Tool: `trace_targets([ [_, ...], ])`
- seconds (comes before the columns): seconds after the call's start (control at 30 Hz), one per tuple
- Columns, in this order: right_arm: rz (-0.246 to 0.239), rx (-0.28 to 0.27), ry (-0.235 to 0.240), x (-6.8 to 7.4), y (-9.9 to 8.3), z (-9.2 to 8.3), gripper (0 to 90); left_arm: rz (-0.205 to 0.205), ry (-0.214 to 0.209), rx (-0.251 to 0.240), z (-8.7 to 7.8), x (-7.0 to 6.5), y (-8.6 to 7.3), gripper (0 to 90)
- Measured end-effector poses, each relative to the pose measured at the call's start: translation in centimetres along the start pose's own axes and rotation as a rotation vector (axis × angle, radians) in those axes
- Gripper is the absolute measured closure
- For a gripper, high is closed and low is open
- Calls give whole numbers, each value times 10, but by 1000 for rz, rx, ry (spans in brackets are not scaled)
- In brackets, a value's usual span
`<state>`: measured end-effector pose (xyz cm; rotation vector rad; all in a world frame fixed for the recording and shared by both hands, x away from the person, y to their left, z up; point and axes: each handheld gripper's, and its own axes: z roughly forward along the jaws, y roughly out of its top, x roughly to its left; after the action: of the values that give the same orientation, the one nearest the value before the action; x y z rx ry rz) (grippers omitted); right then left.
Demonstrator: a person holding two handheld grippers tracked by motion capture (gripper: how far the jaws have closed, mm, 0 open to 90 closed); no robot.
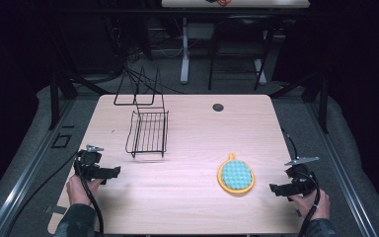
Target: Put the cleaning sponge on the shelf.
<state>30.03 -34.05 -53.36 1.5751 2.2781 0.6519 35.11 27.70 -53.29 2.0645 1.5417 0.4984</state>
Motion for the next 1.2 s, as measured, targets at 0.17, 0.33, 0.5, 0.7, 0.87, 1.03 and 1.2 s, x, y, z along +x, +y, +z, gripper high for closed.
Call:
trace_targets([
  [0.17,3,-17,24,1,2,0,19,2,1,9,1,0,0,1],
  [0.33,-5,-30,47,5,5,-1,19,-2,-2,11,1,0,1,1],
  [0.5,-10,-50,83,11,11,-2,0,2,-4,13,1,-1,1,1],
  [0.7,-36,-69,109,19,18,0,0,5,-9,10,1,-1,2,0],
  [0.87,-48,-81,136,27,26,3,0,5,-12,12,2,-2,3,0],
  [1.03,-57,-85,176,38,36,10,0,15,-17,17,3,-4,4,0],
  [1.2,-62,-79,208,43,47,16,14,23,-18,23,4,-4,5,0],
])
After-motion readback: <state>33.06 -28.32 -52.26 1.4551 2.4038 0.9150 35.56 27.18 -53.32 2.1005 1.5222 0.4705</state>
